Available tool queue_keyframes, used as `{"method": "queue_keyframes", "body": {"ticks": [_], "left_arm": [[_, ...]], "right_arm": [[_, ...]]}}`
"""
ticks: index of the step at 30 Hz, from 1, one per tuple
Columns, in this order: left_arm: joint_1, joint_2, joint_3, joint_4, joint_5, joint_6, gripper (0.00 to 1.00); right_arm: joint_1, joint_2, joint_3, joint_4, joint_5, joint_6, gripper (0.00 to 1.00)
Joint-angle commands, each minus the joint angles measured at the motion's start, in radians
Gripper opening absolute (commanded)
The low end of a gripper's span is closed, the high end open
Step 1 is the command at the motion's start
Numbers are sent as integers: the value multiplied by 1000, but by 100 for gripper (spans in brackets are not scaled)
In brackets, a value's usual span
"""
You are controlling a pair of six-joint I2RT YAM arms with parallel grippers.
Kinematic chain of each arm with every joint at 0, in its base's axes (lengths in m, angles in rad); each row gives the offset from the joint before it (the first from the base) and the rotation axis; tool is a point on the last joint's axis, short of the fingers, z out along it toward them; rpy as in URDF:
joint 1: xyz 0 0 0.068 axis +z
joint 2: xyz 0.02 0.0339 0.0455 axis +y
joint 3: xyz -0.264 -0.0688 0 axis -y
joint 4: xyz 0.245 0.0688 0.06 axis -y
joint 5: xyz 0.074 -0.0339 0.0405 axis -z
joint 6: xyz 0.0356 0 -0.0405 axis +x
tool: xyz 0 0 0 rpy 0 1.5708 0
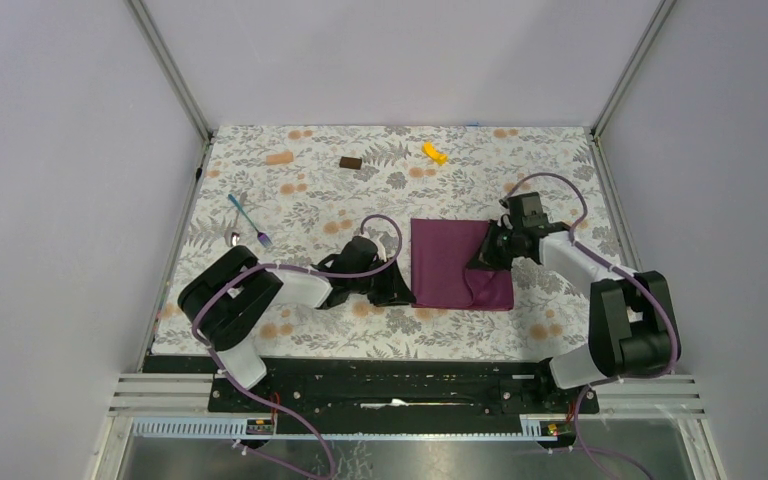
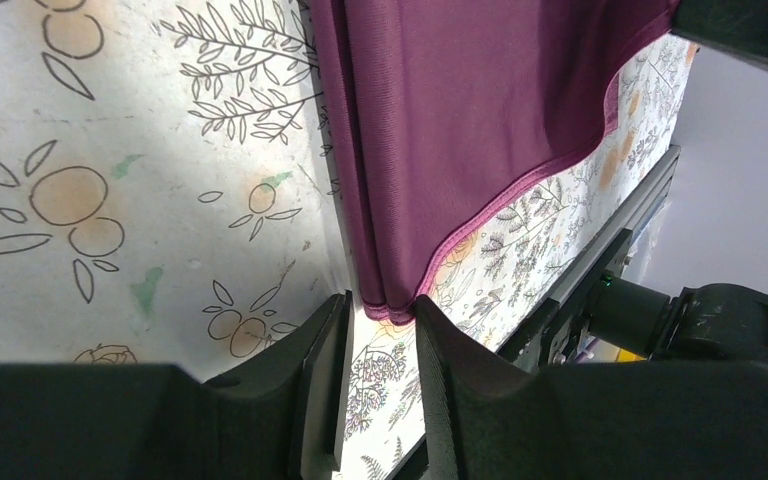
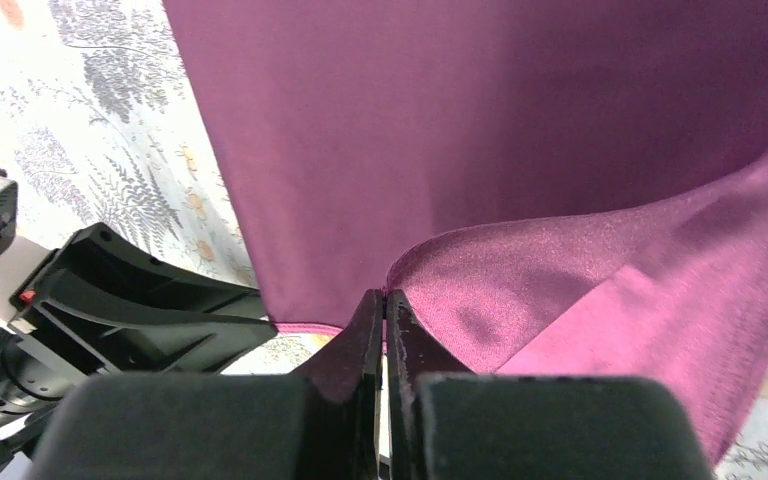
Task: Fold the napkin into a case and place the utensils inside
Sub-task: Fold the top corner of the square-folded napkin into a folded napkin.
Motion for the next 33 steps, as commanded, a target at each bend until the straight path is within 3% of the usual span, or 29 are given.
{"method": "queue_keyframes", "body": {"ticks": [1, 11, 19, 33], "left_arm": [[5, 24, -19, -25, -52, 16, 34], [5, 65, -23, -31, -55, 29, 30], [4, 81, -20, -79, -75, 47, 21], [3, 113, -23, -89, -63, 68, 18]], "right_arm": [[44, 36, 72, 38, -11, 13, 0], [121, 155, 152, 110, -66, 66, 0], [152, 341, 346, 183, -97, 141, 0], [189, 543, 533, 205, -93, 179, 0]]}}
